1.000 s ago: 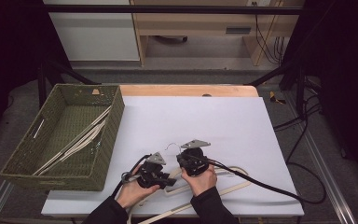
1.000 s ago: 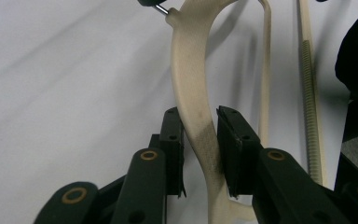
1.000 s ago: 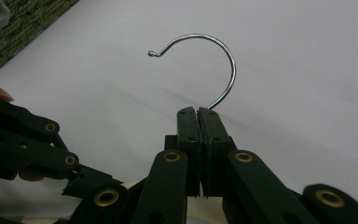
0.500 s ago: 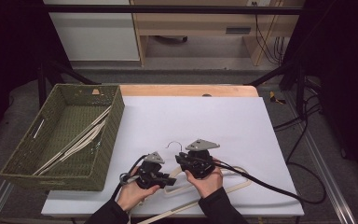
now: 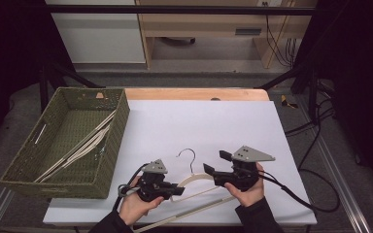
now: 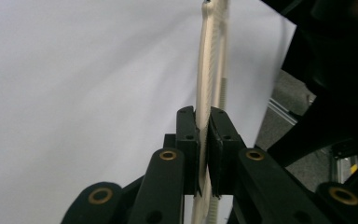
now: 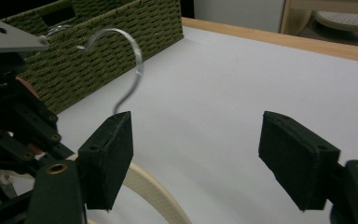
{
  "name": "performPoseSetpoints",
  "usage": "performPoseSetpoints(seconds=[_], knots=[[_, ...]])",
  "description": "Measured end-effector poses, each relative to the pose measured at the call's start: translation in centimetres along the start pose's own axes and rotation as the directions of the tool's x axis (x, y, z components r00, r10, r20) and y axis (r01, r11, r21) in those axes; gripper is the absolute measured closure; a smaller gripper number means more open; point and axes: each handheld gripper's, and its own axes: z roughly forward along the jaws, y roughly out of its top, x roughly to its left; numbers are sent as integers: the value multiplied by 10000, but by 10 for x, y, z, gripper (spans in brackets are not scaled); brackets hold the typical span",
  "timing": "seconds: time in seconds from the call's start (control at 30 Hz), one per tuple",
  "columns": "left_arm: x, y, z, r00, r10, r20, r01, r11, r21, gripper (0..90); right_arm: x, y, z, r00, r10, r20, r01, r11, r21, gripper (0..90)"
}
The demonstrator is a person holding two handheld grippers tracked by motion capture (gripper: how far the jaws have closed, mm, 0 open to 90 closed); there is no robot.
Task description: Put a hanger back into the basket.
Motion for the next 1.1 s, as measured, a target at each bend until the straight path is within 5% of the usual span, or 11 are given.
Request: performPoseSetpoints(seconds=[0.23,0.43,0.7,1.1], knots=[[-6,0,-17,9995,308,33,-307,9991,-288,864,-12,2,-20,9998,0,220,10,9989,-477,142],[-8,4,-41,9954,651,-706,-700,9951,-695,864,-29,2,-39,9981,454,423,-409,9939,-1021,135],[-2,13,-76,9881,443,-1473,-659,9872,-1455,864,-44,-1,-52,9964,595,601,-503,9881,-1452,113],[1,47,-136,9593,691,-2736,-1221,9758,-1815,864,-53,-4,-53,9953,562,791,-458,9908,-1274,92]])
